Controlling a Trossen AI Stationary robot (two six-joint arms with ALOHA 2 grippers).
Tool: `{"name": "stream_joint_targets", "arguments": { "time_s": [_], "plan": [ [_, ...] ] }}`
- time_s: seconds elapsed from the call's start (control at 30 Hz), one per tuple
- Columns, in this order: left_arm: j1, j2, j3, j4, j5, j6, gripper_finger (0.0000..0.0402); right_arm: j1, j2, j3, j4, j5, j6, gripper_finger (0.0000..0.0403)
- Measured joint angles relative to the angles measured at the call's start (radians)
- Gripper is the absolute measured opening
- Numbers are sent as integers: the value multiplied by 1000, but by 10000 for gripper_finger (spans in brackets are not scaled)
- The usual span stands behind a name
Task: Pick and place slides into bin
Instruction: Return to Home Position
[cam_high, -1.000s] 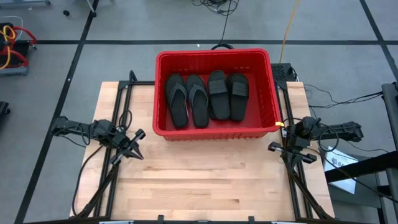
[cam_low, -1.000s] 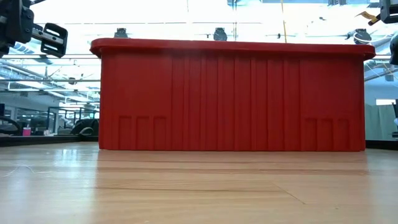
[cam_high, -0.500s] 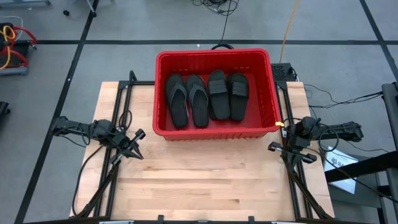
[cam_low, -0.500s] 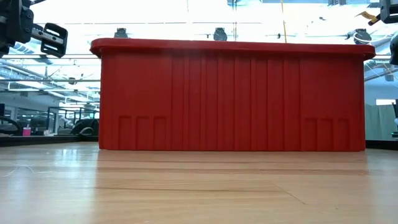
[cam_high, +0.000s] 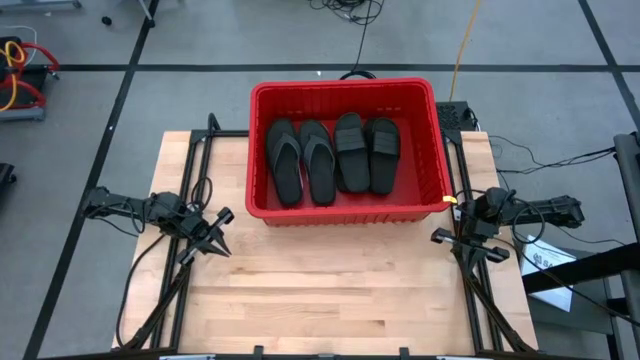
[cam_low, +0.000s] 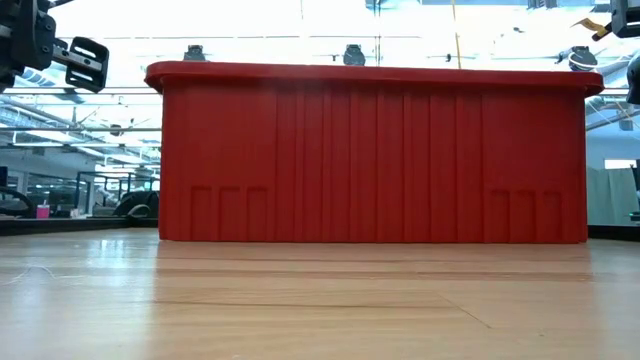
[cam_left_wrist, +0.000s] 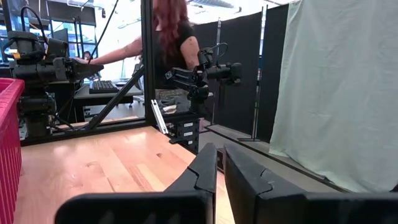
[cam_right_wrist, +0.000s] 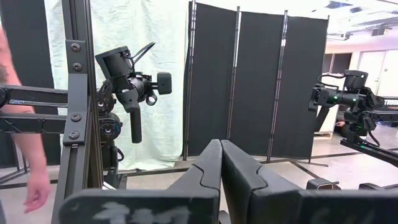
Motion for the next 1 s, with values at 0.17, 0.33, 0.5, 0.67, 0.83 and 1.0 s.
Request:
{"name": "stream_joint_targets", "arguments": {
  "time_s": [0.17,0.33,0.5,0.67,0.83,1.0],
  "plan": [
    [0,0,0,0,0,0,21,0,0,0,0,0,0,0],
    [0,0,0,0,0,0,6,0,0,0,0,0,0,0],
    [0,0,0,0,0,0,5,0,0,0,0,0,0,0],
    [0,0,0,0,0,0,21,0,0,0,0,0,0,0],
    [0,0,0,0,0,0,28,0,0,0,0,0,0,0],
    [0,0,0,0,0,0,22,0,0,0,0,0,0,0]
  ]
}}
